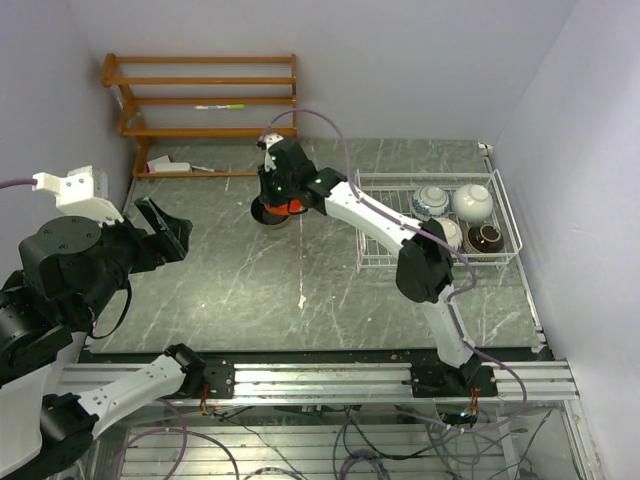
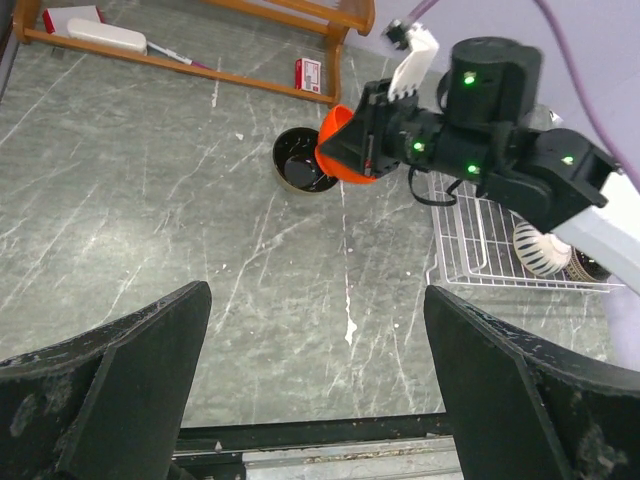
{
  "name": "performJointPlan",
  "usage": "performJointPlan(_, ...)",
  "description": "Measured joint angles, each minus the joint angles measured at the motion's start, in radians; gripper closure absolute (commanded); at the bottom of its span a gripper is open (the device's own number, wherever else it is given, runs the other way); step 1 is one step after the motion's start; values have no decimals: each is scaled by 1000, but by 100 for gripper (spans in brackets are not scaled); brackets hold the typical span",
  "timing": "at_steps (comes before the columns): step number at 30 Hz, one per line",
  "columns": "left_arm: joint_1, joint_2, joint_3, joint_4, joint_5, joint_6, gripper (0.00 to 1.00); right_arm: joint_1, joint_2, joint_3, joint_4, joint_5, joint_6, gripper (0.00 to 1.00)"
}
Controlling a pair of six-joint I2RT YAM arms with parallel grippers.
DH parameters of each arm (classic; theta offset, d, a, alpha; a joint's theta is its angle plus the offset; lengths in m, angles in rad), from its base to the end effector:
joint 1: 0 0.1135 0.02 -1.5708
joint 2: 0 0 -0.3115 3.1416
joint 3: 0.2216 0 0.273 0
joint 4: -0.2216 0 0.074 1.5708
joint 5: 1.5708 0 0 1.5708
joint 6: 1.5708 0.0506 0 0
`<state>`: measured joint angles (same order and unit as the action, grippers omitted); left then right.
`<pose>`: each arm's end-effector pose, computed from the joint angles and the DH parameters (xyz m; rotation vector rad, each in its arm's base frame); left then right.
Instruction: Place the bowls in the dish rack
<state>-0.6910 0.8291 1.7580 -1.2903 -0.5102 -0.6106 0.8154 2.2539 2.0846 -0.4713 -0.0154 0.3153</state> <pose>0.0400 -0.0010 0.5506 -0.2621 1.8857 -0.3957 0.4033 0.4294 0.2949 -0.5746 2.2143 0.6298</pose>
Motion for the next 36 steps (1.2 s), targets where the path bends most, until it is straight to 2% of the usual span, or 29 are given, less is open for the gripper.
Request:
performJointPlan(6, 0, -7, 0, 2, 0, 0, 1, -13, -125, -8, 12, -72, 40, 100)
performJointPlan(9, 0, -13, 0, 4, 0, 0, 1, -46, -257, -124, 62, -148, 97, 100)
performJointPlan(12, 0, -21, 0, 7, -2, 1, 1, -146, -455, -354, 161, -264, 199, 100)
performJointPlan(15, 0, -26, 0, 8, -2, 1, 1, -320, -638, -581, 253, -370, 298, 100)
performJointPlan(19, 0, -28, 0, 15, -1, 1, 1, -525, -776, -761, 307, -460, 373, 100)
performJointPlan(28, 0, -23, 0, 32, 3, 3, 1, -681, -909, -1061, 434, -662, 538, 100)
performJointPlan(36, 0, -7, 15, 25, 7, 2, 1, -777, -884, -1260, 600, -768, 684, 100)
